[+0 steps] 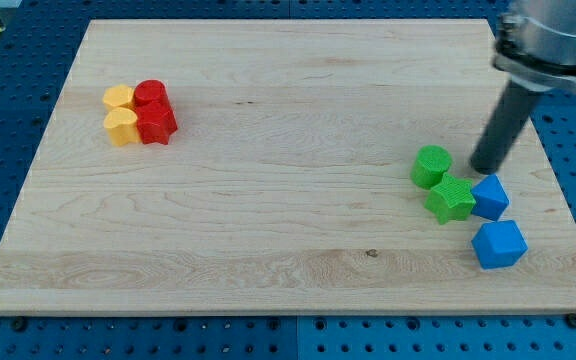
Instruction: Nudge the blue cube
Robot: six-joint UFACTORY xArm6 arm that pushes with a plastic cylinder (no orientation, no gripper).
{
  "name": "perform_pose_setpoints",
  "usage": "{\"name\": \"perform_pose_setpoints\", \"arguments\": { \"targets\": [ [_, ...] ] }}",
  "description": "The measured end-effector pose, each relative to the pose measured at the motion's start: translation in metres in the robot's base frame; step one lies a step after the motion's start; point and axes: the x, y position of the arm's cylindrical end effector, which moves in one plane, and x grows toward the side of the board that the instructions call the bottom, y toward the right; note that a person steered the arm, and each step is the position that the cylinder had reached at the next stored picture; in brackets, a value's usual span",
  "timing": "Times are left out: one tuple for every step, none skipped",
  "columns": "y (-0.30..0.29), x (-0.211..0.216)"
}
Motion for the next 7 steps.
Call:
{"name": "perform_pose_setpoints", "arguments": {
  "targets": [
    [0.023, 0.029],
    [0.006, 0.073],
    [-0.002, 0.095],
    [-0.005, 0.095],
    [-0.007, 0.096],
    [-0.005, 0.106],
    [-0.005, 0.11]
  ]
}}
